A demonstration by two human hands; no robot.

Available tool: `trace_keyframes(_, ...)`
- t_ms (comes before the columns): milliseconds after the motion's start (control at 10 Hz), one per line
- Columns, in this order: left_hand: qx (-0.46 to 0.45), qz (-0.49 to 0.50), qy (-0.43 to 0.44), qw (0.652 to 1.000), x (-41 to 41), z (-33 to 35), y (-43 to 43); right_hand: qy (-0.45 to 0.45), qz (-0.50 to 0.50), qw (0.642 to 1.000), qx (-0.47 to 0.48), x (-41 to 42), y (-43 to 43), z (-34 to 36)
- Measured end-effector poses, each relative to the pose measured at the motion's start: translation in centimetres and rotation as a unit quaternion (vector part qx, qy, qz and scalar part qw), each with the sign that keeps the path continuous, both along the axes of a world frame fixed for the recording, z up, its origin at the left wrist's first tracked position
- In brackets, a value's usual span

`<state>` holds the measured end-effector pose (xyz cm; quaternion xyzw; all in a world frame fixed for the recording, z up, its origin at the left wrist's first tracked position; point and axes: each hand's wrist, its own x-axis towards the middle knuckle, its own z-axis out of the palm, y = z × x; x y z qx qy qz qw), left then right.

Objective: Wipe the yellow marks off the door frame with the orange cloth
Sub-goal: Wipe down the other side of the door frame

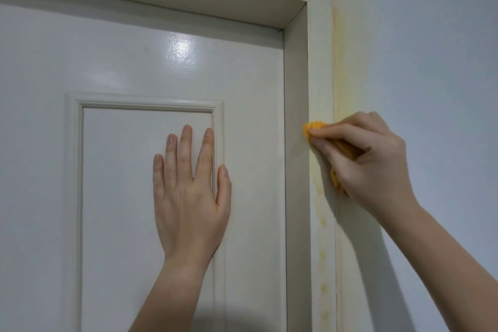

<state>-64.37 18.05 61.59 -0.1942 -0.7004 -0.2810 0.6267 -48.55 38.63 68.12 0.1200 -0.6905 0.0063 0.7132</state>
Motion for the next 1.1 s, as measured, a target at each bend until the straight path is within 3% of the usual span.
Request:
trace_keyframes(200, 0.003, -0.004, 0.007, 1.000, -0.1, -0.1, 0.0, -0.015, -0.001, 1.000, -0.013, 0.2, -0.5, -4.1)
trace_keyframes(300, -0.004, 0.002, 0.002, 1.000, -0.2, -0.2, 0.0, -0.019, -0.005, 1.000, 0.014, -0.3, -0.8, -2.0)
trace_keyframes(500, 0.000, 0.000, 0.005, 1.000, -0.1, -0.3, 0.0, -0.003, -0.002, 0.999, -0.037, 0.7, 0.2, -3.9)
trace_keyframes(600, 0.003, 0.002, 0.011, 1.000, -0.2, -0.3, 0.1, -0.029, -0.021, 0.999, 0.004, 0.6, -0.5, -4.9)
trace_keyframes(900, 0.005, 0.003, 0.014, 1.000, -0.1, -0.2, 0.0, -0.085, -0.084, 0.991, 0.058, 0.6, -0.9, 3.8)
trace_keyframes(1100, 0.005, -0.001, 0.016, 1.000, -0.3, -0.3, -0.1, -0.143, -0.100, 0.977, 0.126, 1.4, -0.5, -2.9)
